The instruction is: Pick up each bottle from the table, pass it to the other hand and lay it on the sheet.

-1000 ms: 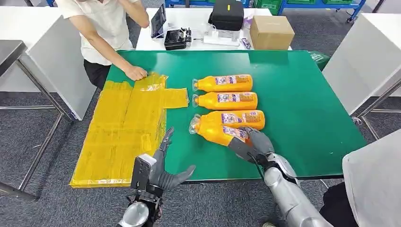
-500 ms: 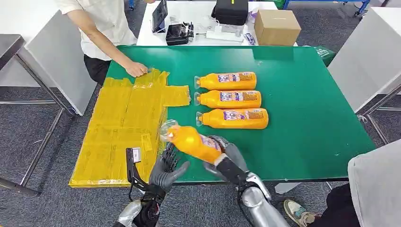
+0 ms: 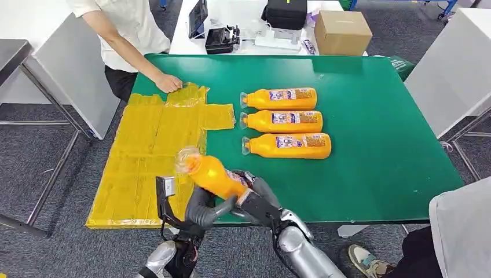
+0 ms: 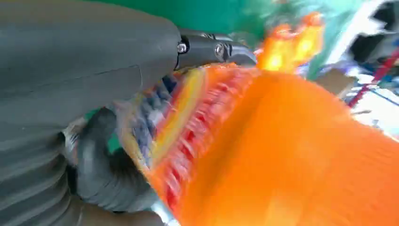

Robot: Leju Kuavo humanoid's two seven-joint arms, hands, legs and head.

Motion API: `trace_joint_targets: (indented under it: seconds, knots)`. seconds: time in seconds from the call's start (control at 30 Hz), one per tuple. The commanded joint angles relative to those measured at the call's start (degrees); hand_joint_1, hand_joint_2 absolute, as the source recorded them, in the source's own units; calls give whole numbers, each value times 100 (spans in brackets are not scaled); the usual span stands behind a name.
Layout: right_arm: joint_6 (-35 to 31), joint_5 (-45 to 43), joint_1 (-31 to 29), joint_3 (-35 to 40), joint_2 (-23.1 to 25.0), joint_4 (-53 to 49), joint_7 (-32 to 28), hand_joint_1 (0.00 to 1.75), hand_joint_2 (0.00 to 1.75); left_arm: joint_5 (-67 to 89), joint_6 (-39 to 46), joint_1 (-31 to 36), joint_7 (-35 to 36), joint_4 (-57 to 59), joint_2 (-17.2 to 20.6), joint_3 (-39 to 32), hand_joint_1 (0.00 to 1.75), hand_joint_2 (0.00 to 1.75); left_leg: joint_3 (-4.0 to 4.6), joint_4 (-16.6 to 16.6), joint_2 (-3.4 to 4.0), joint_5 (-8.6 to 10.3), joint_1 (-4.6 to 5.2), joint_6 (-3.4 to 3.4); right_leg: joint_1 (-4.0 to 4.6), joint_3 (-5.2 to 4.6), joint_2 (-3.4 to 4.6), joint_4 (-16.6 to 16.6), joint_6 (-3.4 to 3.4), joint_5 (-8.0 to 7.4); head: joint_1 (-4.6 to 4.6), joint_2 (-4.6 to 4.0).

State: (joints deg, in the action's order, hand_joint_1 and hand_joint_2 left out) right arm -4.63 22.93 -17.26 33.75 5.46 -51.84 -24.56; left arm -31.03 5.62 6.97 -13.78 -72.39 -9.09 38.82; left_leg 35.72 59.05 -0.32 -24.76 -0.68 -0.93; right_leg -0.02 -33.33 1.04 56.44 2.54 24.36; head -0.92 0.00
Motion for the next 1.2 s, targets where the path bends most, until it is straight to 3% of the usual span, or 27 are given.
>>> trace_joint_targets:
  seconds: [0.03,0.17,0.2,0.23,0.57,0.6,0.63,0.93,1.1,1.13,1.17,1.2]
  knots:
    - [274,115,-385,656,-50,723,378,175,175,639,312,170,-372,-483,38,145,0,175,-17,-4,2,-3,5,2,-3,15,-10,1,-5,6,2,0]
    - [151,462,-448,918,-65,675,476,175,175,611,316,208,-354,-381,-5,38,0,175,-14,-5,7,-1,3,1,-2,11,-6,-2,-3,2,2,0]
    - [90,577,-471,1050,-92,598,469,175,175,408,164,246,-117,-209,-51,-13,56,175,-20,-8,3,0,5,1,-3,18,-13,-4,-5,3,0,0]
    - [90,581,-473,1059,-82,593,471,175,175,404,163,252,-115,-185,-43,-24,87,175,-16,-7,-1,2,4,1,-3,14,-15,-3,-4,2,2,0]
    - [89,583,-476,1065,-79,589,473,175,175,398,158,257,-113,-159,-44,-26,86,175,-19,-7,-6,2,3,-1,-2,19,-19,-5,-4,5,0,0]
    - [8,691,-516,1159,-85,563,432,175,175,141,-35,281,193,-2,-55,-31,141,175,-14,-6,-5,2,2,-2,-2,14,-15,-4,-3,3,0,0]
    - [16,673,-516,1159,-71,541,423,175,175,126,-32,310,267,94,-39,-8,175,175,-24,-11,-6,2,5,-1,-4,22,-20,-6,-4,5,0,0]
    - [-983,1676,-670,1426,-132,592,957,175,175,419,-216,415,281,423,-32,133,175,175,-17,-8,-6,6,5,-3,-4,16,-15,-5,-2,0,2,0]
    - [-1081,1898,-714,1433,-131,520,1091,175,175,414,-268,358,275,191,-6,56,175,175,-17,-4,-1,8,3,-7,-2,18,-9,-3,-2,-2,0,0]
    - [-1072,1875,-697,1407,-123,514,1098,145,175,413,-263,351,254,149,-1,34,175,175,-19,-7,0,11,6,-7,-4,18,-11,-4,-2,-3,2,0]
    - [-1084,1816,-638,1327,-114,491,1097,56,175,623,-124,346,67,11,35,4,175,175,-22,-10,1,14,9,-6,-7,19,-13,-3,-3,-3,2,0]
    - [-1115,1760,-548,1243,-111,438,1062,3,175,1013,131,347,-111,-171,90,-11,175,175,-19,-7,-3,15,7,-4,-5,19,-15,-3,-3,-2,0,0]
